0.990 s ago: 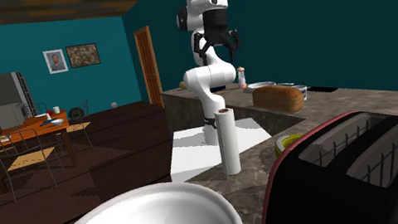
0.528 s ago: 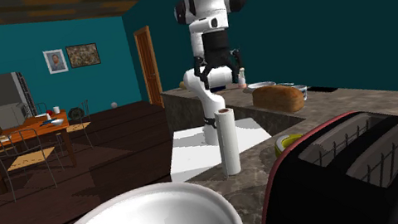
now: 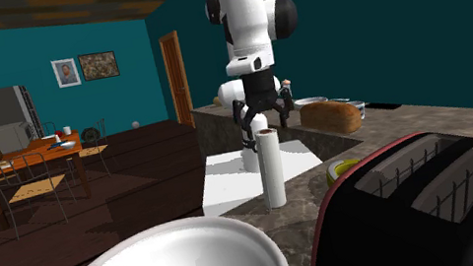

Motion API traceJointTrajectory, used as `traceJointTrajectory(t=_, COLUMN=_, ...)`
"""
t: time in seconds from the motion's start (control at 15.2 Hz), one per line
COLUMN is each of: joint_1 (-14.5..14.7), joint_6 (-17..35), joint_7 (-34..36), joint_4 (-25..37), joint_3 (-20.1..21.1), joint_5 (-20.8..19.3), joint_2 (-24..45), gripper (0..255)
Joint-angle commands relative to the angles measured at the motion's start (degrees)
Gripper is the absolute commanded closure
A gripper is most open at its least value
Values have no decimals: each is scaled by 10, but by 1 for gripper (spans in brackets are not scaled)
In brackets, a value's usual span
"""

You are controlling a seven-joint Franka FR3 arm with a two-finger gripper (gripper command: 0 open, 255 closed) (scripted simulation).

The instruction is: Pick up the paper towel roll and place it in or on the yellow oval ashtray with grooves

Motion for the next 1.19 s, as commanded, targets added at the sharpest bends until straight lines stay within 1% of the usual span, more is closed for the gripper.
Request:
traceJointTrajectory(t=0.0, joint_1=0, joint_6=17, joint_7=-1, joint_4=-11, joint_3=0, joint_5=1, joint_2=6, gripper=0)
traceJointTrajectory(t=0.26, joint_1=1, joint_6=46, joint_7=-1, joint_4=-30, joint_3=0, joint_5=2, joint_2=16, gripper=0)
traceJointTrajectory(t=0.73, joint_1=1, joint_6=46, joint_7=-2, joint_4=-30, joint_3=0, joint_5=2, joint_2=16, gripper=0)
traceJointTrajectory(t=0.79, joint_1=1, joint_6=46, joint_7=-2, joint_4=-30, joint_3=0, joint_5=2, joint_2=16, gripper=255)
traceJointTrajectory(t=1.12, joint_1=1, joint_6=46, joint_7=-2, joint_4=-30, joint_3=0, joint_5=2, joint_2=16, gripper=255)
